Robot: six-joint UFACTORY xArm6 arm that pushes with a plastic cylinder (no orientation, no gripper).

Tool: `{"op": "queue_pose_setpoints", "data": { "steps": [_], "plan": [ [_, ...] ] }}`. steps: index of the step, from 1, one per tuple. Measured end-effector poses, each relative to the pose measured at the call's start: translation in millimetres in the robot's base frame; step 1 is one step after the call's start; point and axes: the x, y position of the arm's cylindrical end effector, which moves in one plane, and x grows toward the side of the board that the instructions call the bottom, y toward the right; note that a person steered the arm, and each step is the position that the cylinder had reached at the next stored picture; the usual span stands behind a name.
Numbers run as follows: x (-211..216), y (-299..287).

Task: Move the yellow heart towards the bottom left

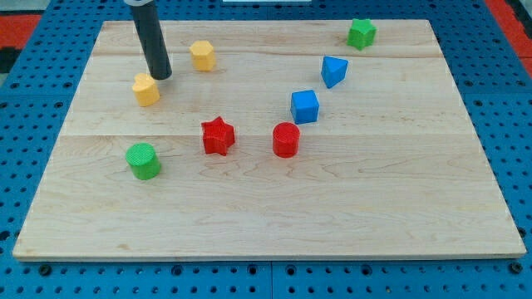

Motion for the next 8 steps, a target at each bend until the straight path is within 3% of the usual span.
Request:
{"op": "queue_pose_setpoints", "data": {
  "steps": [5,8],
  "plan": [
    [47.0,-28.3],
    [46.4,-53.1]
  ]
}}
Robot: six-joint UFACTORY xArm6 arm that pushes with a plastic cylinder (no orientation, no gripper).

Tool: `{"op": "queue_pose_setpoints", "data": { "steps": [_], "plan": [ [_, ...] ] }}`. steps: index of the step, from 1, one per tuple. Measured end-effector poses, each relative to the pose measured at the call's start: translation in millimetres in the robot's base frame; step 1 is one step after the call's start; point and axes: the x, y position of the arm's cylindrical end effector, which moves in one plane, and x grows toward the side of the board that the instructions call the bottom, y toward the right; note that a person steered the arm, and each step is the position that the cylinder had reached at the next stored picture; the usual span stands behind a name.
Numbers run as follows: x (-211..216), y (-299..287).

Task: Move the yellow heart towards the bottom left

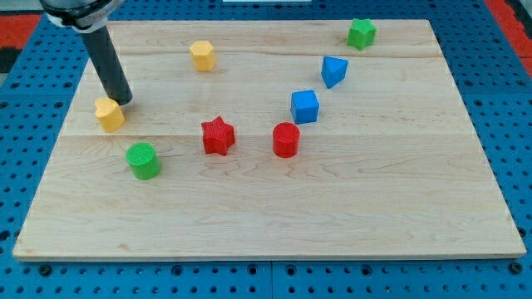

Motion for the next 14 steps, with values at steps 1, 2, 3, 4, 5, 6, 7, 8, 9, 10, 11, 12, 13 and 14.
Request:
{"op": "queue_pose_setpoints", "data": {
  "steps": [1,2,3,4,5,6,7,8,9,10,11,12,13,14],
  "plan": [
    [8.4,-0.8],
    [24.0,-0.8],
    [32.7,-3.8],
    [32.7,-10.3],
    [32.7,-16.5],
    [32.7,-21.0],
    [33.6,-22.7],
    [49.4,-35.0],
    [64.0,-40.9],
    [72.0,-41.2],
    [85.3,-41.2],
    [103.3,-41.2],
    [123.2,-41.2],
    [144.0,-41.2]
  ]
}}
